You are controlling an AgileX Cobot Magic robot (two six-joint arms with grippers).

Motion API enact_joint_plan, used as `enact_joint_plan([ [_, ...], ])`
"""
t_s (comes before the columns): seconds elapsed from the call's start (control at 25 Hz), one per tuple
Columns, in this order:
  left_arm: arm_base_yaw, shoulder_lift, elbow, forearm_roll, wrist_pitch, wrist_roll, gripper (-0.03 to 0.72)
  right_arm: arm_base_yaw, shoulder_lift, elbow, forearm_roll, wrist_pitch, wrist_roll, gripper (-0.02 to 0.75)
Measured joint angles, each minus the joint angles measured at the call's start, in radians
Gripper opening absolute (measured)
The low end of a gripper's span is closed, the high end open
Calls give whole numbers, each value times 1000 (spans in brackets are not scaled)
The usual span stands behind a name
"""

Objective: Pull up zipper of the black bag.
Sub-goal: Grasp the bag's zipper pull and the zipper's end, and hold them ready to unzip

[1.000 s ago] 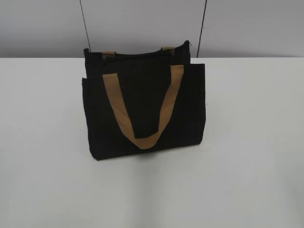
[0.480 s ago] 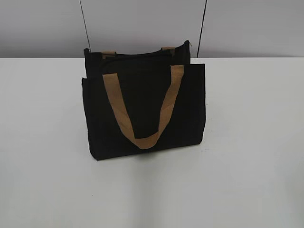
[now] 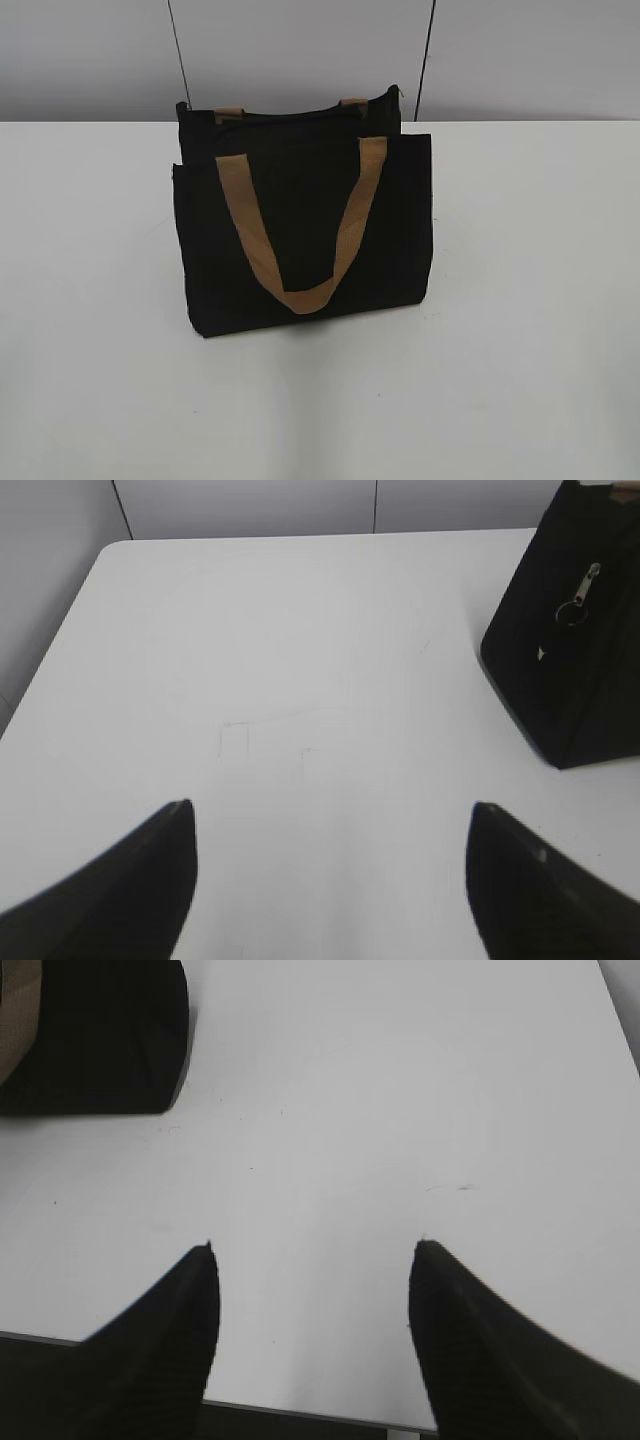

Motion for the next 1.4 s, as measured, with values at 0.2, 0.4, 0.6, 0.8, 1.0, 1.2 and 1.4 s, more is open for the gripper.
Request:
enact_joint_plan([
  [0.2,0,1,-17,-3,-101,1,587,0,0,0,0,0,0,467],
  [0.4,0,123,-47,25,-475,2,573,0,0,0,0,0,0,467],
  [0.6,0,349,7,40,-863,4,571,0,0,0,0,0,0,467],
  [0.8,0,604,176,150,-1404,-5,564,0,0,0,0,0,0,467],
  [1.0,0,918,247,268,-1708,-162,564,0,0,0,0,0,0,467],
  [1.2,0,1210,250,458,-1891,-218,559,0,0,0,0,0,0,467],
  [1.4,0,1525,247,570,-2064,-224,554,0,0,0,0,0,0,467],
])
